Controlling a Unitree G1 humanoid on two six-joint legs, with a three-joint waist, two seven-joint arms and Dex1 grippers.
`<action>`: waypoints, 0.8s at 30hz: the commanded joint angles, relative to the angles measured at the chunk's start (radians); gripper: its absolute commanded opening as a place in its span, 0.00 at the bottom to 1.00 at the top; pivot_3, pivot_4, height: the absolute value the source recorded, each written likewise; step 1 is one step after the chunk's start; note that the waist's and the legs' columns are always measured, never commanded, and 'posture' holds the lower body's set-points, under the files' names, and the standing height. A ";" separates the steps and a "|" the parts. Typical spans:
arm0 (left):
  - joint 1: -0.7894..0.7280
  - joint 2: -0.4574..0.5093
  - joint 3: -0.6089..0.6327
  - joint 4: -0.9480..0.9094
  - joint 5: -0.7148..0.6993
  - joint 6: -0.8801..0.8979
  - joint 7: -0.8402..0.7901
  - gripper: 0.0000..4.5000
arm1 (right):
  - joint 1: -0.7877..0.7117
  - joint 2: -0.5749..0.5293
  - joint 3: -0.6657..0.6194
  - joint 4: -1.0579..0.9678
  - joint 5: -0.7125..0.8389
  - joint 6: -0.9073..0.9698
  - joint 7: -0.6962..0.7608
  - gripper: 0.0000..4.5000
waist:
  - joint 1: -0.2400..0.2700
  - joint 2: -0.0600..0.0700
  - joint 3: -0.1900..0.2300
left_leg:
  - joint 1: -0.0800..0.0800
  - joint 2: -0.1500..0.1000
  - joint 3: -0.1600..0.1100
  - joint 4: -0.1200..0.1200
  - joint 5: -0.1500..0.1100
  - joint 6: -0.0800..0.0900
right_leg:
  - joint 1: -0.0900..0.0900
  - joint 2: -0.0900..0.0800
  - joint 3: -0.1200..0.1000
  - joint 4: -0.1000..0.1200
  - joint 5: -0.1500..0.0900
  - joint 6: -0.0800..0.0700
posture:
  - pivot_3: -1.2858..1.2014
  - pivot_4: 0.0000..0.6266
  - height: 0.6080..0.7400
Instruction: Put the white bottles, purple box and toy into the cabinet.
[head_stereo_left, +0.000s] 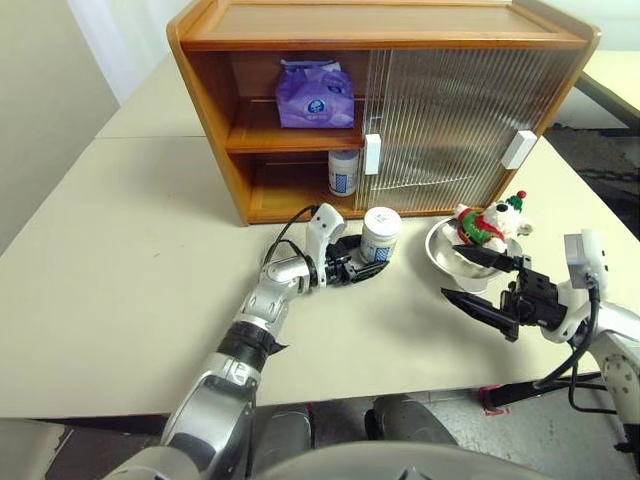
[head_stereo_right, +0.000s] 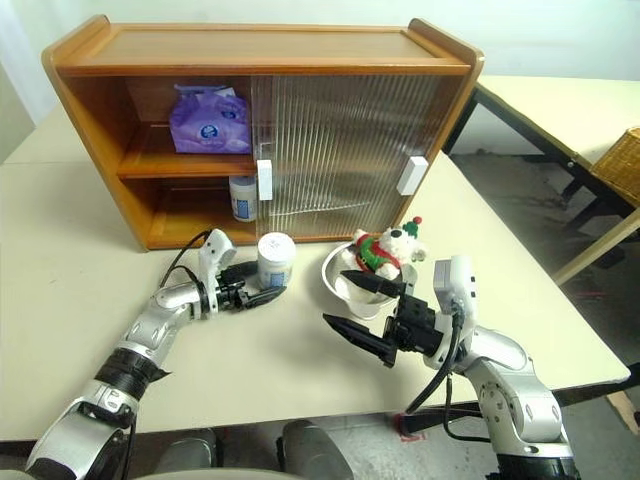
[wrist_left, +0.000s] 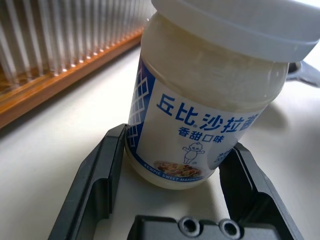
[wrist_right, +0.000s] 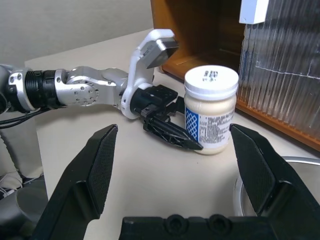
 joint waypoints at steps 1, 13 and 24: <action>0.051 0.017 0.054 -0.123 -0.010 -0.002 0.077 0.70 | -0.005 -0.006 0.000 -0.020 0.008 0.014 -0.005 1.00 | -0.008 0.000 0.001 | 0.000 -0.001 0.001 -0.001 0.000 0.000 | -0.001 0.001 -0.001 0.000 0.000 0.001 | 0.43 0.07 1.00; 0.070 0.062 0.215 -0.268 0.062 0.145 0.470 0.70 | -0.038 0.001 0.009 0.005 0.026 0.014 0.025 1.00 | -0.014 0.000 0.003 | 0.000 -0.001 0.006 -0.002 0.001 -0.002 | -0.001 0.002 -0.002 0.000 0.000 0.004 | 0.44 0.05 1.00; -0.149 0.027 0.239 0.057 0.083 0.102 0.576 0.70 | -0.043 0.010 0.001 0.034 0.022 -0.013 0.058 1.00 | 0.000 0.000 0.002 | 0.000 -0.001 0.004 -0.002 0.001 -0.002 | 0.000 0.001 -0.003 0.000 0.006 -0.004 | 0.43 0.03 1.00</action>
